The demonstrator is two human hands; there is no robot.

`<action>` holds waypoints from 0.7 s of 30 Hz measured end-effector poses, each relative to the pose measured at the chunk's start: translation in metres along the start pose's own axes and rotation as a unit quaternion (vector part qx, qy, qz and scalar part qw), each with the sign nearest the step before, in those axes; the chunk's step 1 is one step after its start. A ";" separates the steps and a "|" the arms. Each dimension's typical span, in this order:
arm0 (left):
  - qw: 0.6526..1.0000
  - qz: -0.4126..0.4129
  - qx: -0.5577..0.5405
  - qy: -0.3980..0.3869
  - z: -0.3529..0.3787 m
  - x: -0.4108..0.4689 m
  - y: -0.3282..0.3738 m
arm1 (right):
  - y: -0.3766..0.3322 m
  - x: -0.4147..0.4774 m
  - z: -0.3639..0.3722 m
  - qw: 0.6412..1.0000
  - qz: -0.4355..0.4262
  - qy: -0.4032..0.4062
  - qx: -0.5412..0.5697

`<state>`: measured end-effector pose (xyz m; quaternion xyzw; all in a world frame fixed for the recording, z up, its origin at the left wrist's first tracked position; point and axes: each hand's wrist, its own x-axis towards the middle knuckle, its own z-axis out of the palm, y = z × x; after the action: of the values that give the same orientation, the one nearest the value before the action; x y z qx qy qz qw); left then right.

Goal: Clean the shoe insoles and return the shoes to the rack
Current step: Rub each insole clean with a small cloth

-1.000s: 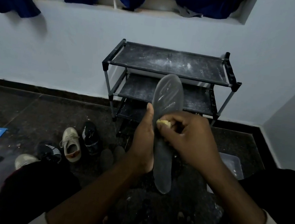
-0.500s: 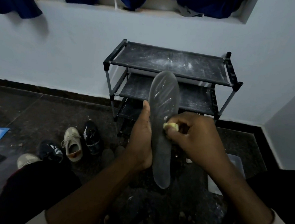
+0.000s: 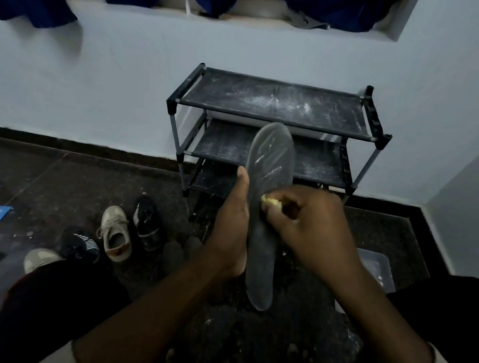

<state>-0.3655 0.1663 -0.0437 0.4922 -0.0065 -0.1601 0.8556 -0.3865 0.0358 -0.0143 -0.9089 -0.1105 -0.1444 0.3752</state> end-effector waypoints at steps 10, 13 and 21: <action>1.000 0.003 -0.023 -0.018 -0.002 0.007 0.002 | 0.017 0.006 -0.008 0.996 -0.021 0.079 -0.025; 0.999 -0.005 -0.016 -0.037 -0.002 0.008 -0.001 | 0.021 0.006 -0.011 0.994 -0.032 0.092 -0.046; 0.996 0.047 0.069 -0.038 -0.013 0.011 -0.005 | 0.029 0.006 -0.012 0.992 -0.094 -0.015 -0.079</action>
<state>-0.3543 0.1721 -0.0565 0.5426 -0.0727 -0.1376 0.8254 -0.3744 0.0071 -0.0230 -0.9234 -0.1893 -0.1739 0.2851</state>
